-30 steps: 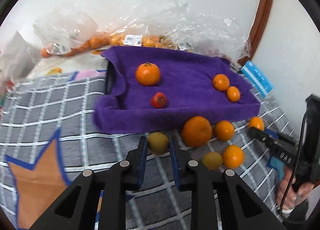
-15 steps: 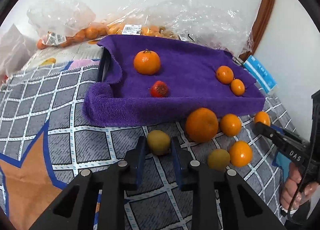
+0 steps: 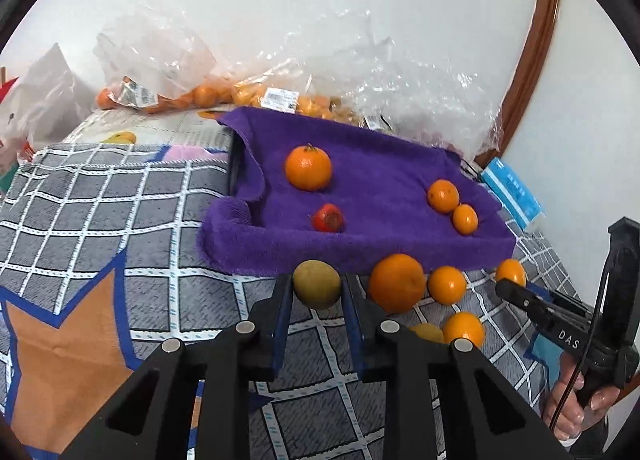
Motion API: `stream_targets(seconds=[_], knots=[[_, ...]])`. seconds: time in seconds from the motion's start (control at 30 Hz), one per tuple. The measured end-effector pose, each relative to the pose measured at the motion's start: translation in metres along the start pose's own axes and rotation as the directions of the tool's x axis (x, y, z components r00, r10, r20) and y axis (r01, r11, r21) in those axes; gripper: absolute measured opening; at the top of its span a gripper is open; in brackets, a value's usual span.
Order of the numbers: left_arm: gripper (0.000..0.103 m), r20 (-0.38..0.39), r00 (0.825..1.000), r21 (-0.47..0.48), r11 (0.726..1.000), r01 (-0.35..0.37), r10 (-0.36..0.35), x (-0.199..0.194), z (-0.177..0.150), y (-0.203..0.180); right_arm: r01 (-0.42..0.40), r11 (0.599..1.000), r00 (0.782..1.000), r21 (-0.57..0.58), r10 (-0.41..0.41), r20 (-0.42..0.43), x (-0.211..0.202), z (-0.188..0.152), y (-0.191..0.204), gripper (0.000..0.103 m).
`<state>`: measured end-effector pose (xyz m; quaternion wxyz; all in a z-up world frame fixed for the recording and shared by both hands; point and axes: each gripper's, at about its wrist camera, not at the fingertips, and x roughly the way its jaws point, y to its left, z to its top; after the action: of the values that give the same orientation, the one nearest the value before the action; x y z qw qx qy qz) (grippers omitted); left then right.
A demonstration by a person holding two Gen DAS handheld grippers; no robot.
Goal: Organize fruits
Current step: 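Grasp the small yellow fruit on the bedspread with the left gripper, then carry the yellow fruit and the oval orange over the purple towel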
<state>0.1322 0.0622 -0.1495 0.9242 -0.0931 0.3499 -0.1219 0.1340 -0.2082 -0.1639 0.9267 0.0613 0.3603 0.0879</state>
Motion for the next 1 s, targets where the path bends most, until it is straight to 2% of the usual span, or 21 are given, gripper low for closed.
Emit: stream_targets(seconds=[0.37,0.47,0.57,0.7,0.83,1.0], knots=[[0.024,0.080,0.997,0.026,0.999,0.019,-0.021,-0.012,0.003,-0.006,-0.012,1.000,1.000,-0.010,0.012,0.019,-0.003,0.000,0.003,0.032],[0.024,0.071,0.997,-0.002,1.000,-0.003,0.003,-0.014,0.006,-0.003,0.008,1.000,0.999,-0.030,-0.007,0.034,-0.008,0.001,0.007,0.032],[0.024,0.056,0.996,-0.007,0.997,-0.073,0.073,-0.021,0.013,-0.006,0.014,0.998,0.999,-0.053,-0.012,0.038,-0.019,0.008,0.011,0.032],[0.024,0.079,0.996,-0.039,0.999,-0.033,0.036,-0.033,0.034,-0.007,-0.035,0.998,0.998,-0.057,0.038,0.051,-0.032,0.027,0.011,0.032],[0.024,0.114,0.993,-0.046,0.998,-0.040,0.044,-0.033,0.063,-0.007,0.002,0.999,0.995,-0.052,0.003,0.101,-0.037,0.060,0.003,0.032],[0.024,0.142,0.988,-0.052,0.997,-0.061,0.067,-0.014,0.094,-0.006,0.022,0.999,0.993,-0.027,-0.019,0.118,-0.023,0.097,-0.014,0.032]])
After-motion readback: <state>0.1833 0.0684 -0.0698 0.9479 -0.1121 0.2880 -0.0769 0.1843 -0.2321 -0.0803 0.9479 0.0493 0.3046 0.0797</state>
